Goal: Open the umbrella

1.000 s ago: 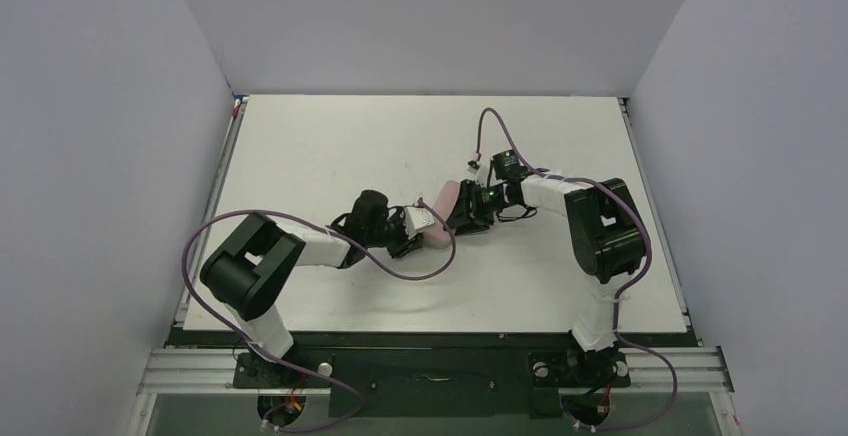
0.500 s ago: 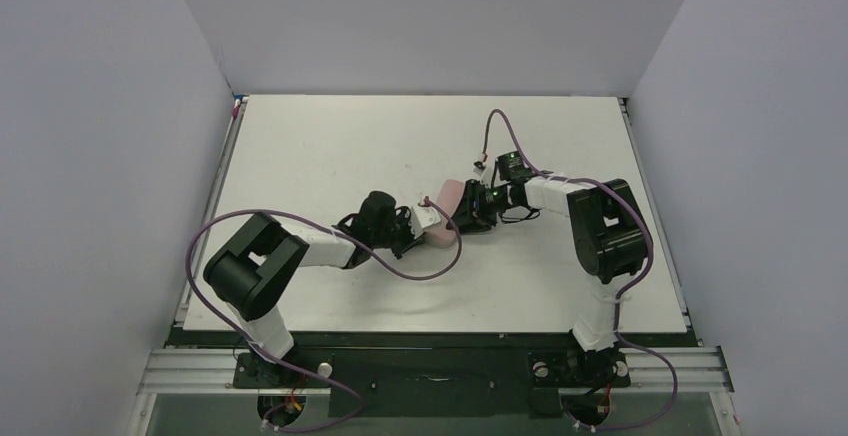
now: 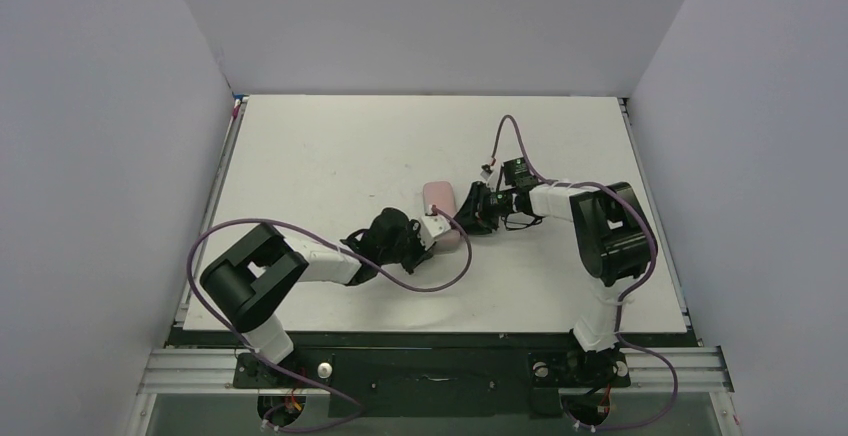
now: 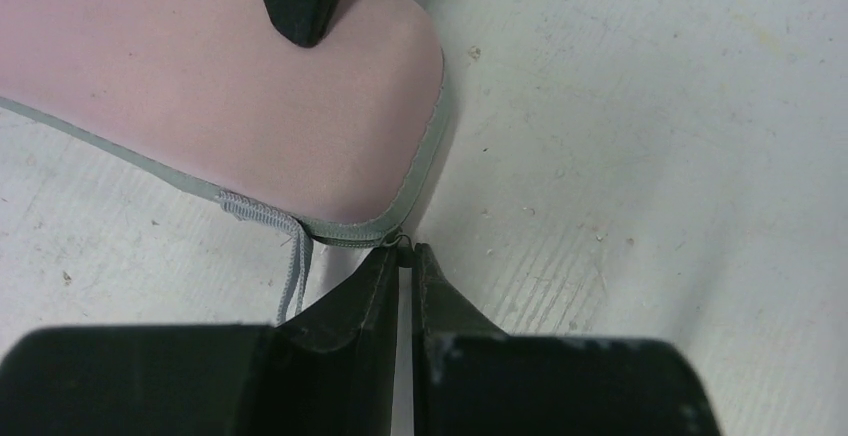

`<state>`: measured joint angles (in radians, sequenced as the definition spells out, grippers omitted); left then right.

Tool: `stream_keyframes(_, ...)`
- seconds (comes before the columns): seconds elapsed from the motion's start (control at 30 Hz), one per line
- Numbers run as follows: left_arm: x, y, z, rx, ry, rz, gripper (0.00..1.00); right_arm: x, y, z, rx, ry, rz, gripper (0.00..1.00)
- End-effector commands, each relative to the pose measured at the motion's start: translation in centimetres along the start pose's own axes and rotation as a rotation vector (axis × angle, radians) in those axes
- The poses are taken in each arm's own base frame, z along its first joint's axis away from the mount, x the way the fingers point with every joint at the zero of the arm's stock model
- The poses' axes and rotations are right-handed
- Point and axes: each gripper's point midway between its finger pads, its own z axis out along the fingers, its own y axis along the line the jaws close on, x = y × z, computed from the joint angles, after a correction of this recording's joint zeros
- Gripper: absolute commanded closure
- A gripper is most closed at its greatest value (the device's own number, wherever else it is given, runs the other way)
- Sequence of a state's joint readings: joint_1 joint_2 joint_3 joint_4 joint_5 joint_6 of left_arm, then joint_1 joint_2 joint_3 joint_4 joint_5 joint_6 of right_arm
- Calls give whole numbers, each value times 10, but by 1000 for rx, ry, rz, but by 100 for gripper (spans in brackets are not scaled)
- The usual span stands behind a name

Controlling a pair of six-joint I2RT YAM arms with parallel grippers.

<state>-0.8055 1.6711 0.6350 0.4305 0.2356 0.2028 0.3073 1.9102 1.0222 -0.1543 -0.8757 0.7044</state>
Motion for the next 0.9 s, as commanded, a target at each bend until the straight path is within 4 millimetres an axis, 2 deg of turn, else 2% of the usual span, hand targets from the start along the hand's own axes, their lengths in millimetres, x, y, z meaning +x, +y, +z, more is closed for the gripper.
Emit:
stream_keyframes(0.0, -29, -7, 7, 35, -60, -148, 100, -6, -37, 11, 150, -104, 63, 100)
stream_keyframes(0.07, -27, 8, 8, 7, -52, -190, 100, -3, -31, 4, 122, -97, 55, 100)
stream_keyframes(0.13, -22, 22, 5, -11, -39, -202, 100, 5, -28, -7, 122, -72, 26, 70)
stream_keyframes(0.17, -20, 32, 3, -29, -38, -210, 100, 3, -25, -16, 123, -75, -50, 65)
stream_keyframes(0.2, -20, 36, 1, -23, -36, -210, 100, 15, -34, -24, 156, -28, -100, 56)
stream_keyframes(0.23, -19, 45, -1, -33, -38, -222, 100, 9, -31, -36, 170, -38, -152, 53)
stream_keyframes(0.27, -23, 47, -1, -15, -43, -224, 100, 19, -39, -46, 203, 12, -224, 46)
stream_keyframes(0.3, -22, 53, -3, -15, -42, -235, 100, 11, -36, -60, 216, -5, -269, 43)
stream_keyframes(0.33, -27, 53, -3, 10, -48, -229, 100, 19, -42, -71, 236, 39, -324, 38)
stream_keyframes(0.37, -26, 57, -2, 13, -47, -231, 100, 9, -37, -85, 237, 17, -360, 36)
stream_keyframes(0.4, -30, 57, -2, 38, -50, -221, 100, 17, -42, -95, 243, 69, -421, 33)
stream_keyframes(0.43, -28, 58, -1, 57, -47, -225, 100, 4, -35, -108, 229, 53, -470, 31)
stream_keyframes(0.47, -30, 60, 1, 68, -44, -224, 100, 9, -40, -119, 231, 106, -540, 27)
stream_keyframes(0.5, -28, 58, 1, 98, -38, -232, 100, 3, -30, -131, 231, 119, -593, 26)
stream_keyframes(0.53, -30, 61, 3, 108, -38, -236, 100, -13, -23, -141, 232, 104, -729, 25)
stream_keyframes(0.57, -32, 59, 4, 132, -40, -234, 100, -16, -20, -147, 234, 113, -786, 25)
stream_keyframes(0.6, -29, 60, 5, 143, -34, -242, 100, -28, -12, -153, 232, 96, -938, 23)
stream_keyframes(0.63, -31, 60, 5, 159, -38, -242, 100, -33, -7, -155, 224, 89, -1019, 22)
stream_keyframes(0.7, -30, 60, 7, 174, -33, -243, 100, -50, 3, -158, 225, 77, -1324, 21)
stream_keyframes(0.77, -28, 60, 8, 190, -29, -249, 100, -62, 10, -154, 232, 62, -1524, 20)
stream_keyframes(0.87, -22, 62, 9, 206, -14, -252, 100, -68, 16, -142, 210, 74, -1758, 19)
